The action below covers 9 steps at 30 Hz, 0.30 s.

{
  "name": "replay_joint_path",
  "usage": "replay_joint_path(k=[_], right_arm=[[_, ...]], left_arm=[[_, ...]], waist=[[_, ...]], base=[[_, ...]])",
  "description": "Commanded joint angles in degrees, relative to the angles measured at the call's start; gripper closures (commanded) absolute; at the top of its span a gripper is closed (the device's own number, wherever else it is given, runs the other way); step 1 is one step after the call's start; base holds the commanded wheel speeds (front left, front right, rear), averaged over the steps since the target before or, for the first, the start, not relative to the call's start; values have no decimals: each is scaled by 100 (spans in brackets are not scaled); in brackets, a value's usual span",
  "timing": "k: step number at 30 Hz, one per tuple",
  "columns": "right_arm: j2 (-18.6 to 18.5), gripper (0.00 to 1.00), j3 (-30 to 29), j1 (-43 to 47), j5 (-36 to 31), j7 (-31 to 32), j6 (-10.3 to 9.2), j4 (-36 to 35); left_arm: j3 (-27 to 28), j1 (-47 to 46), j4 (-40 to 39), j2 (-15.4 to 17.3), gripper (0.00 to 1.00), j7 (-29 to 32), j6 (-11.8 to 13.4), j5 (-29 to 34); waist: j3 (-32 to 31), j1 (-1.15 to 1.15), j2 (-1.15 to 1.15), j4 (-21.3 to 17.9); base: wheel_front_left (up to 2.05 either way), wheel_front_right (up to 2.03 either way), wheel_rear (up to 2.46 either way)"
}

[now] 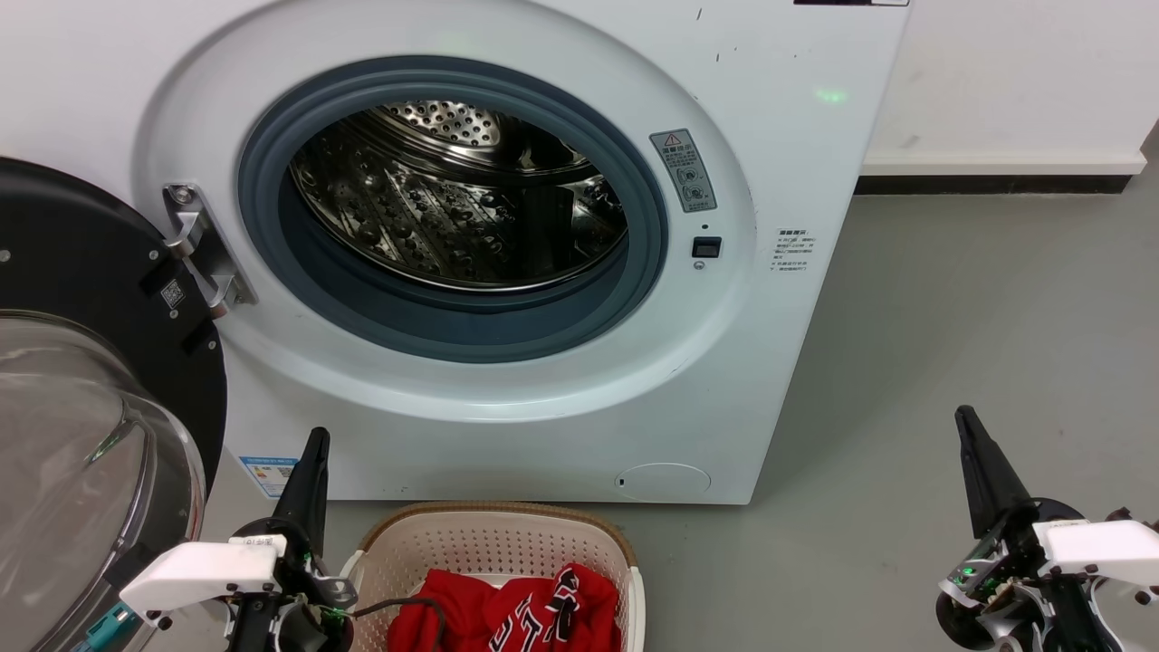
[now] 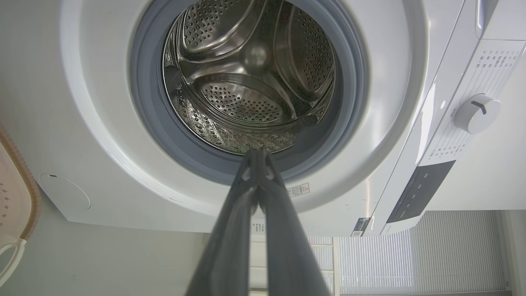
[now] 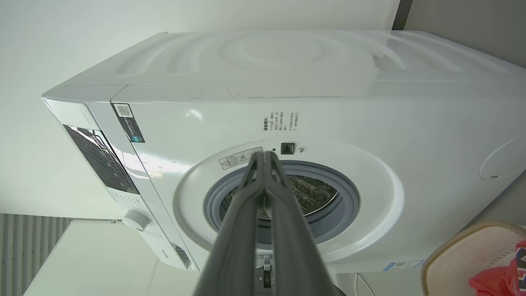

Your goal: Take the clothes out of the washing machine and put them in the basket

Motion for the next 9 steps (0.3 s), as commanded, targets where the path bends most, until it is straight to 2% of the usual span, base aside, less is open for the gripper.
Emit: replay_joint_path(k=[1,9], right_arm=[[-25,100,-3,-66,23,7,-2,8],[-25,100,-3,-66,23,7,-2,8]], left_arm=[[19,-38,3,-9,100,16,-23,-12],[19,-38,2,-9,100,17,-24,-11]], waist=[[0,0,0,0],[0,0,0,0]], base=[[0,0,0],[0,0,0]])
